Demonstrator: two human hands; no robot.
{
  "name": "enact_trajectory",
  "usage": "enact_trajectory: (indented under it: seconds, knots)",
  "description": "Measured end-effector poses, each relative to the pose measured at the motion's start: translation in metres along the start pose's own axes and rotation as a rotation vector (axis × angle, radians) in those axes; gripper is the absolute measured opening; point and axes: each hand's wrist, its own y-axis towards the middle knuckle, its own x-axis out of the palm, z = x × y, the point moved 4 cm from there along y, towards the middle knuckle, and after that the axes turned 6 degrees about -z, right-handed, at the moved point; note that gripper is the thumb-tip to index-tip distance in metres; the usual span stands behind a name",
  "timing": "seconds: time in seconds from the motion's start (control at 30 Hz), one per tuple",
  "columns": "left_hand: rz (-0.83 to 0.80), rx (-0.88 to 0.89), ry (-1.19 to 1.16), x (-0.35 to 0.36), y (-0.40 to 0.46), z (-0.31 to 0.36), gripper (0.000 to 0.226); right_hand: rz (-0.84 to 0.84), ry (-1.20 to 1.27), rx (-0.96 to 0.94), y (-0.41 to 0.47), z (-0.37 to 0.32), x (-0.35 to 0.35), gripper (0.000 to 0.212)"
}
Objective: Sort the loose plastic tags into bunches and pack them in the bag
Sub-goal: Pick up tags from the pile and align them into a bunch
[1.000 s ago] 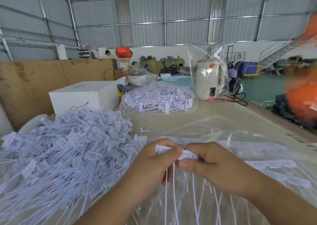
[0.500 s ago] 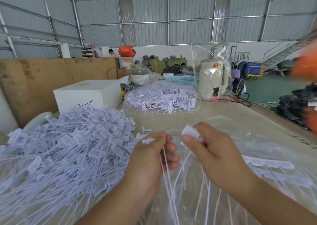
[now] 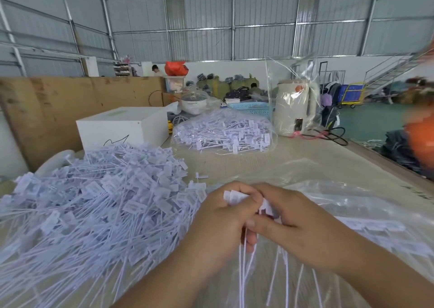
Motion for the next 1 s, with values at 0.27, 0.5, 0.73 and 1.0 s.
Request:
enact_trajectory:
  seconds: [0.27, 0.5, 0.73, 1.0]
  knots:
    - [-0.063, -0.052, 0.040, -0.003, -0.001, 0.000, 0.012, -0.057, 0.051, 0.067, -0.008, 0.003, -0.004, 0.028]
    - [0.228, -0.140, -0.400, -0.008, 0.001, -0.001, 0.017, 0.527, -0.023, 0.072, -0.005, -0.002, -0.018, 0.043]
    - [0.085, -0.040, -0.049, 0.001, -0.002, 0.000, 0.014, 0.110, 0.033, 0.039, -0.001, 0.006, 0.005, 0.039]
    - [-0.043, -0.023, 0.090, 0.003, 0.000, -0.002, 0.020, -0.015, -0.008, 0.039, 0.002, 0.006, 0.010, 0.082]
